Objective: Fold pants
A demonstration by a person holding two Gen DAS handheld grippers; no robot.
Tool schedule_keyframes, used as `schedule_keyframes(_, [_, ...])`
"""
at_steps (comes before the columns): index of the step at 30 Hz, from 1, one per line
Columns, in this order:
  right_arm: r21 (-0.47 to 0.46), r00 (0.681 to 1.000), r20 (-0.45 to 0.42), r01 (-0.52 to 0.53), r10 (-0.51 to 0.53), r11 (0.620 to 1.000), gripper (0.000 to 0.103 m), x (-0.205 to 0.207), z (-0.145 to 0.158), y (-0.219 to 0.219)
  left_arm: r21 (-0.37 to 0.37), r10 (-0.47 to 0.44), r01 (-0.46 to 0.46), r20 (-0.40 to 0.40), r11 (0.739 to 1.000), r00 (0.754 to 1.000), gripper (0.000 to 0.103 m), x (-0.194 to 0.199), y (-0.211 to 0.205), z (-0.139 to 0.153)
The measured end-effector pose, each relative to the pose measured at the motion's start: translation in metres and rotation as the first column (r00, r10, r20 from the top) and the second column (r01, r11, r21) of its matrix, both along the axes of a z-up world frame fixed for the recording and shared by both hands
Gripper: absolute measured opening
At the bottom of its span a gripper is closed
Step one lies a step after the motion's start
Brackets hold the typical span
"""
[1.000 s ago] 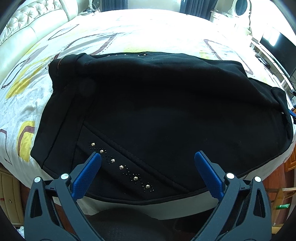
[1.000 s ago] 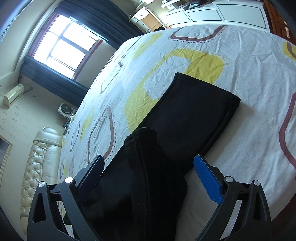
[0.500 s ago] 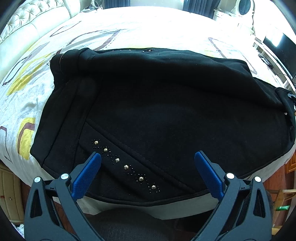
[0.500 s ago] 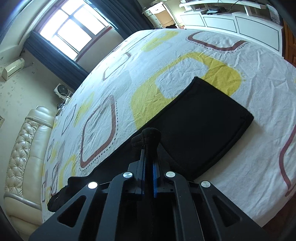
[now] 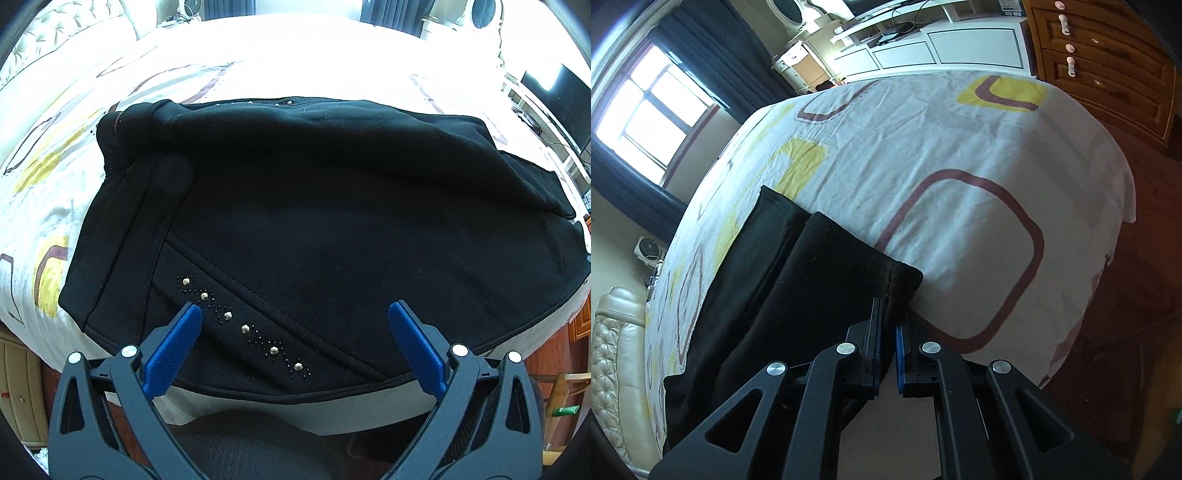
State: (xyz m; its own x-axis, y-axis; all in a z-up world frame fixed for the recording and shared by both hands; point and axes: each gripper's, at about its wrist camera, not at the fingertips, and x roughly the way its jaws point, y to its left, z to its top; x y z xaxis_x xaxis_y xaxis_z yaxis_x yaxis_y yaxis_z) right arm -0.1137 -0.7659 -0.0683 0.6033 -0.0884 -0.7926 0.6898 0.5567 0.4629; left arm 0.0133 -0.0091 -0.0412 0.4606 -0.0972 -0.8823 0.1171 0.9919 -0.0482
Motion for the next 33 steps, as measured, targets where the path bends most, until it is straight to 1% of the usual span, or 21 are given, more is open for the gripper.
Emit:
schedule_keyframes(2, [0.003,0.999,0.015,0.040,-0.040,0.999,0.005,-0.002,-0.001,-0.001,-0.001,0.003,-0.003,-0.001,1.000,1.000,0.101,0.000,0.000,0.000])
schedule_keyframes(4, [-0.027,0.998,0.013,0.067,-0.066,0.997,0.005,0.000,0.005,-0.003,-0.003,0.003,-0.003,-0.004,1.000,1.000,0.101,0.000,-0.001,0.000])
schedule_keyframes(6, [-0.067,0.998,-0.021,0.064,-0.066,0.996,0.005,0.004,0.007,-0.003,-0.006,0.000,0.000,-0.004,1.000,1.000,0.101,-0.001,-0.002,0.001])
schedule_keyframes(8, [-0.074,0.998,-0.063,0.026,-0.031,0.997,0.005,0.010,0.000,-0.003,-0.009,-0.005,0.005,-0.001,1.000,1.000,0.101,-0.001,-0.002,0.002])
schedule_keyframes(9, [-0.072,0.998,-0.057,0.032,-0.036,0.997,0.006,0.008,0.002,-0.005,-0.008,-0.009,0.009,0.001,1.000,1.000,0.101,-0.001,-0.003,0.002])
schedule_keyframes(11, [-0.044,0.995,-0.036,0.092,-0.094,0.995,0.014,-0.002,0.008,-0.010,-0.008,-0.013,0.013,0.005,1.000,1.000,0.101,0.000,-0.003,0.003])
schedule_keyframes(12, [-0.053,0.992,-0.032,0.123,-0.125,0.991,0.021,-0.006,0.014,-0.011,-0.010,-0.016,0.016,0.004,1.000,1.000,0.101,0.000,-0.003,0.003])
schedule_keyframes(14, [-0.120,0.989,-0.026,0.141,-0.145,0.983,0.023,-0.007,0.029,-0.009,-0.011,-0.019,0.019,0.000,1.000,1.000,0.101,0.002,-0.004,0.003])
schedule_keyframes(16, [-0.159,0.997,0.001,0.079,-0.079,0.984,0.043,0.006,0.041,-0.008,-0.014,-0.019,0.019,-0.003,1.000,1.000,0.101,0.004,-0.004,0.002])
schedule_keyframes(17, [-0.184,0.999,-0.004,0.049,-0.050,0.982,0.048,0.016,0.046,-0.007,-0.013,-0.017,0.017,-0.003,1.000,1.000,0.101,0.005,-0.004,0.002])
schedule_keyframes(19, [-0.215,1.000,-0.027,-0.016,0.011,0.976,0.064,0.039,0.050,-0.008,-0.010,-0.008,0.008,0.000,1.000,1.000,0.101,0.006,-0.005,0.002])
schedule_keyframes(22, [-0.221,0.987,-0.118,-0.132,0.108,0.966,0.065,0.076,0.043,-0.011,-0.010,0.008,-0.008,0.001,1.000,1.000,0.101,0.007,-0.003,0.001])
schedule_keyframes(24, [-0.211,0.963,-0.213,-0.209,0.163,0.955,0.065,0.097,0.031,-0.011,-0.010,0.021,-0.021,-0.001,1.000,1.000,0.101,0.008,0.000,0.000])
schedule_keyframes(25, [-0.197,0.947,-0.252,-0.251,0.199,0.948,0.042,0.105,0.024,-0.007,-0.009,0.026,-0.027,-0.003,1.000,1.000,0.101,0.009,0.001,-0.001])
schedule_keyframes(26, [-0.178,0.928,-0.290,-0.294,0.236,0.939,0.025,0.112,0.017,-0.001,-0.008,0.031,-0.031,-0.005,0.999,1.000,0.101,0.009,0.002,-0.002])
schedule_keyframes(27, [-0.187,0.914,-0.316,-0.322,0.254,0.928,0.020,0.117,0.015,0.006,-0.005,0.034,-0.034,-0.006,0.999,0.999,0.101,0.011,0.004,-0.002])
schedule_keyframes(28, [-0.228,0.910,-0.328,-0.337,0.253,0.914,0.016,0.118,0.018,0.012,-0.003,0.037,-0.037,-0.005,0.999,0.999,0.101,0.012,0.005,-0.002])
schedule_keyframes(29, [-0.274,0.912,-0.335,-0.333,0.235,0.902,0.016,0.119,0.021,0.015,-0.001,0.042,-0.042,-0.002,0.999,0.999,0.101,0.013,0.006,-0.002])
schedule_keyframes(30, [-0.297,0.922,-0.329,-0.305,0.203,0.905,0.016,0.116,0.020,0.012,-0.003,0.048,-0.048,0.003,0.999,0.999,0.101,0.015,0.007,-0.001])
schedule_keyframes(31, [-0.272,0.934,-0.310,-0.267,0.178,0.925,0.017,0.111,0.016,0.004,-0.006,0.053,-0.053,0.005,0.999,0.999,0.101,0.016,0.008,0.000])
schedule_keyframes(33, [-0.178,0.970,-0.214,-0.156,0.116,0.972,0.021,0.099,0.011,-0.012,-0.013,0.059,-0.059,0.003,0.998,0.998,0.101,0.020,0.011,0.002])
